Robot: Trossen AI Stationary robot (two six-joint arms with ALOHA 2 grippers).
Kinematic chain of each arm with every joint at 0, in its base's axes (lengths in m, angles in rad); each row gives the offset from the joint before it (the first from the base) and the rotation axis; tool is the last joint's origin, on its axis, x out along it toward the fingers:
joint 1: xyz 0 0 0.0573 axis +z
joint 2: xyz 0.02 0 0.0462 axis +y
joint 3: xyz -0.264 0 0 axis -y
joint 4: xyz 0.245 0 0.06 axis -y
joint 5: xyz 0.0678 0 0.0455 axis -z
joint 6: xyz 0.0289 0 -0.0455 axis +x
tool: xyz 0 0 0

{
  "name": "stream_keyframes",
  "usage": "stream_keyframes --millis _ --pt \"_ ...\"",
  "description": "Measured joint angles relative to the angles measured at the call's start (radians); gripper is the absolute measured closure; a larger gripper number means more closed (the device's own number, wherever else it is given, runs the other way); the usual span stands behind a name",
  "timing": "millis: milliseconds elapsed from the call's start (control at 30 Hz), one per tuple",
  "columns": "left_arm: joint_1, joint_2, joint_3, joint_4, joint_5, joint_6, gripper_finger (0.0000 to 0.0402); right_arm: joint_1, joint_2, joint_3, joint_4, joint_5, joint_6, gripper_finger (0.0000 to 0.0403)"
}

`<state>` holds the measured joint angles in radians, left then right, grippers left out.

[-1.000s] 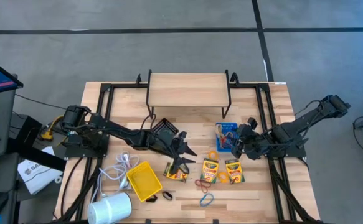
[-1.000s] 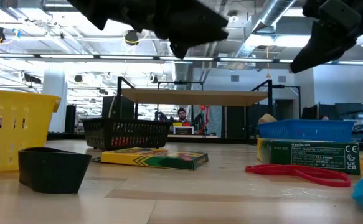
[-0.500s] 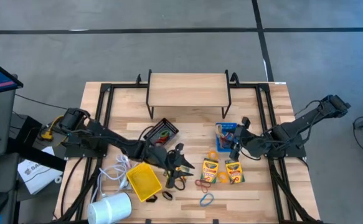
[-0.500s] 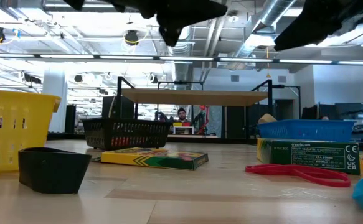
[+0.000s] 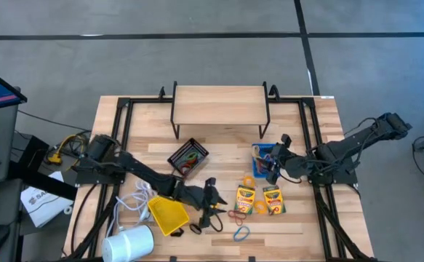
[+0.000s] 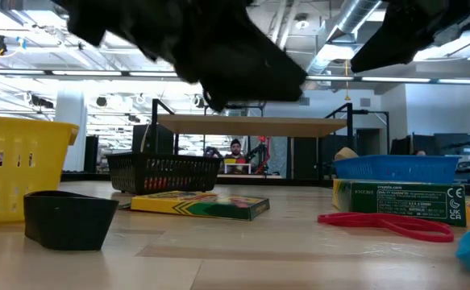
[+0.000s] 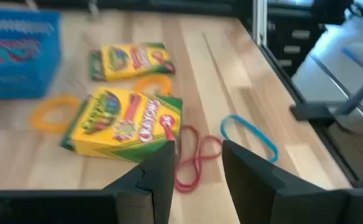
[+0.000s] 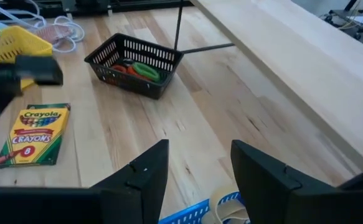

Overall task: Pick & Place Office Desk Supplies
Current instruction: Put the red rubber band into the blue bin

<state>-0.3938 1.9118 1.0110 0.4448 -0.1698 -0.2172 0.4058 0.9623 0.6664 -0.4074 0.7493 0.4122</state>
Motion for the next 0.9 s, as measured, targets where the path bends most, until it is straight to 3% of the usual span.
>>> stream_keyframes --millis 333,900 --pt "0.062 0.117 0.096 -0.078 0.175 0.017 0.0275 -0.007 0.008 -0.001 -0.095 -0.022 0.108 0.0233" --pt "0.058 0.109 0.104 -0.128 0.204 0.006 0.0275 0.002 0.041 0.0 -0.107 -0.028 0.139 0.0233"
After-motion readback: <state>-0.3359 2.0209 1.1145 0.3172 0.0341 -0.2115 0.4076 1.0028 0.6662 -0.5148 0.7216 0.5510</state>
